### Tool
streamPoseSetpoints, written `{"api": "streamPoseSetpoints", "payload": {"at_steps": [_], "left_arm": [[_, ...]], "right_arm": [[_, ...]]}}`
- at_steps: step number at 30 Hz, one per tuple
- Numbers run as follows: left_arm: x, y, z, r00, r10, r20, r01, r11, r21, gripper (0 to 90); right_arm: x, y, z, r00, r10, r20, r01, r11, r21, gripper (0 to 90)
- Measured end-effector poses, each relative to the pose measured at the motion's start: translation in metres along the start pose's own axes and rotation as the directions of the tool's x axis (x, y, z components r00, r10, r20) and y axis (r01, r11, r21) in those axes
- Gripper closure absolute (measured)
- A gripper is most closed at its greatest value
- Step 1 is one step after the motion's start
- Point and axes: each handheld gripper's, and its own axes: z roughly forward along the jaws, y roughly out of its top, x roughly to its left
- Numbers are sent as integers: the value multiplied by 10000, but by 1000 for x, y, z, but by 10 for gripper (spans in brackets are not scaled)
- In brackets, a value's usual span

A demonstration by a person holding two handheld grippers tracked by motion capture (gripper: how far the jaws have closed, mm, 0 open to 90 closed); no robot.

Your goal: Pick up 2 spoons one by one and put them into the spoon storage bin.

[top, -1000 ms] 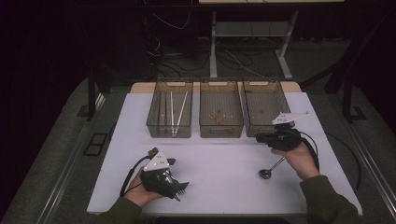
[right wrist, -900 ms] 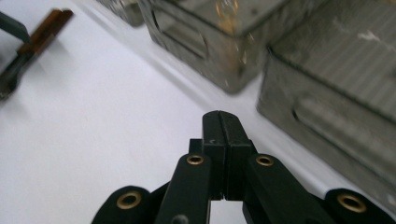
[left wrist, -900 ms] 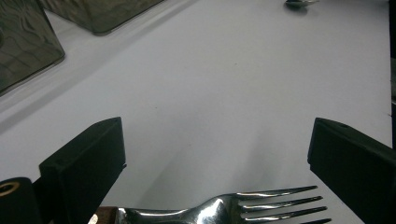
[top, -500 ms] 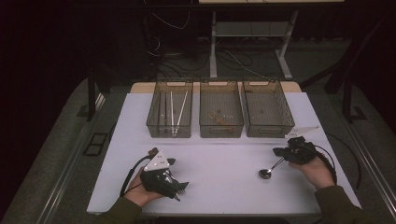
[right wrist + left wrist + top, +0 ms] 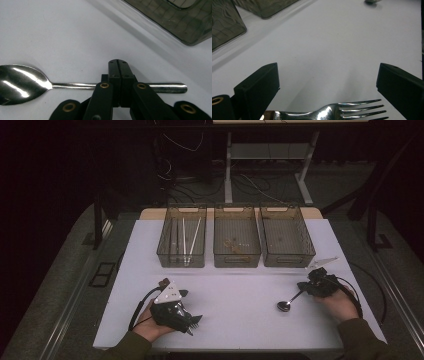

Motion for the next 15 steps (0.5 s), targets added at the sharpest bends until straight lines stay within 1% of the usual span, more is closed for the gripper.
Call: {"api": "streamPoseSetpoints", "payload": {"at_steps": [2,4,9,15], "left_arm": [[0,0,0,10000,-5,2,5,10000,10,30],[0,0,0,10000,4,0,-4,10000,13,30],[0,0,0,10000,-34,-5,34,10000,-5,30],[0,0,0,9999,-108,-6,108,9999,-75,30]], "right_arm": [[1,0,0,10000,47,1,-47,10000,41,900],[1,0,0,10000,-48,33,48,10000,83,900],[3,0,-2,9999,-82,64,80,9995,290,900],[4,-7,-7,9999,-95,-56,97,9993,351,900]]}}
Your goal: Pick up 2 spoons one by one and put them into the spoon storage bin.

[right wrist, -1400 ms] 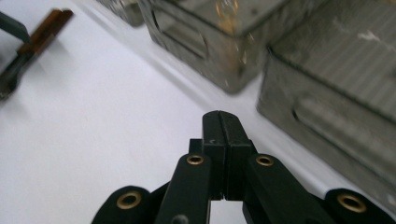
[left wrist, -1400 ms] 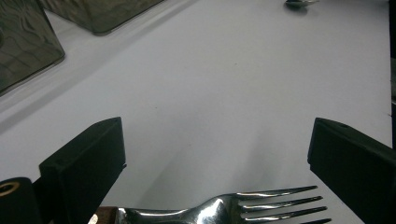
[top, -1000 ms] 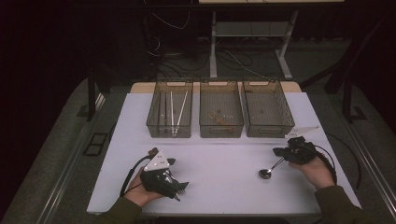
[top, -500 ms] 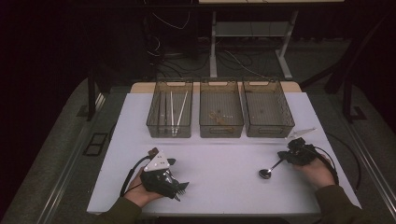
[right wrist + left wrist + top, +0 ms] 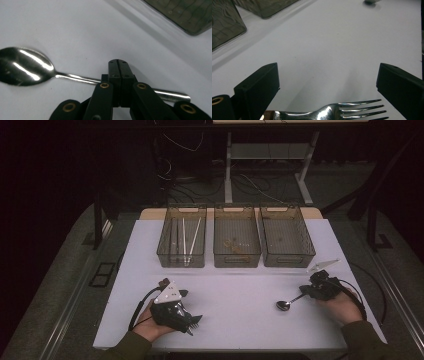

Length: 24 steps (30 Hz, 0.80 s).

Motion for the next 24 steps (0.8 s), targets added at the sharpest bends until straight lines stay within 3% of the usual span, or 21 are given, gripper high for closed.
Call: {"api": "streamPoseSetpoints", "payload": {"at_steps": [17,24], "left_arm": [[0,0,0,10000,-20,14,20,10000,17,32],[1,0,0,9999,-107,58,108,9999,-50,32]], "right_arm": [[10,-25,-17,9992,164,-366,-156,9996,217,900],[18,-35,-24,9984,2,-573,14,9996,285,900]]}}
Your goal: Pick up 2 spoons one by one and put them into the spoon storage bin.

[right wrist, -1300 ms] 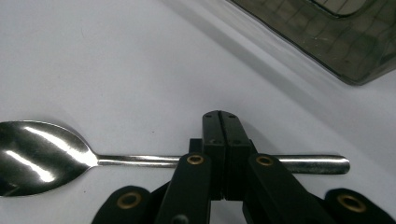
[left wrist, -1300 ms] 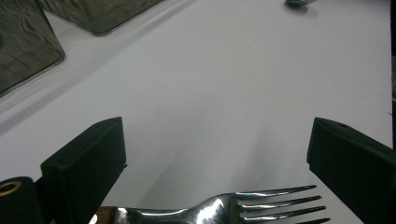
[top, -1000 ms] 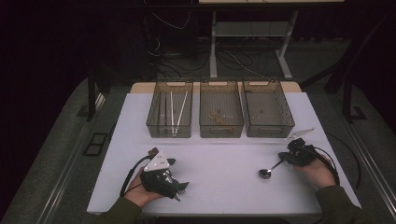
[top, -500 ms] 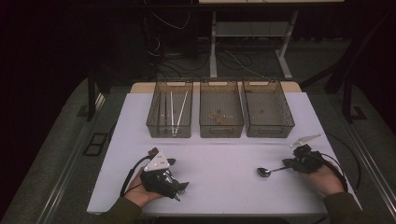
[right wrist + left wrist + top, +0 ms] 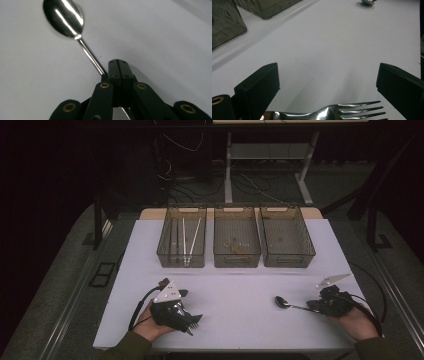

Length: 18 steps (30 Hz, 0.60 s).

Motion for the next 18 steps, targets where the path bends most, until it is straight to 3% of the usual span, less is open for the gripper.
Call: {"api": "streamPoseSetpoints", "payload": {"at_steps": [8,10,14,18], "left_arm": [[0,0,0,10000,-22,9,22,10000,-18,32],[0,0,0,10000,-17,16,17,10000,-14,32],[1,0,0,10000,-3,5,3,10000,5,32],[0,0,0,10000,-3,25,3,10000,4,32]], "right_arm": [[5,-4,-2,9998,-180,-63,180,9998,35,898],[4,-3,-3,9998,-118,-149,116,9999,-124,845],[5,2,-9,9952,90,-973,-179,9957,-911,760],[12,9,-3,9880,-129,-1539,-100,9891,-1470,681]]}}
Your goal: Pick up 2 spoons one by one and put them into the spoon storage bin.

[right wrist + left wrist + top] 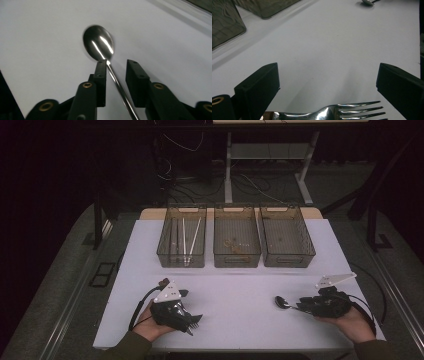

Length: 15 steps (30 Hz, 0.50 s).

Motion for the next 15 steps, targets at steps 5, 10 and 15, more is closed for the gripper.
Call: {"api": "streamPoseSetpoints", "payload": {"at_steps": [5,10,15], "left_arm": [[0,0,0,10000,4,-12,-4,10000,39,32],[0,0,1,10000,11,5,-11,10000,42,32],[0,0,1,10000,1,5,-1,10000,43,32]], "right_arm": [[5,10,12,9989,-323,-346,315,9992,-247,618],[4,15,23,9989,-402,-244,398,9991,-166,614],[5,15,29,9983,-550,-201,545,9982,-233,607]]}}
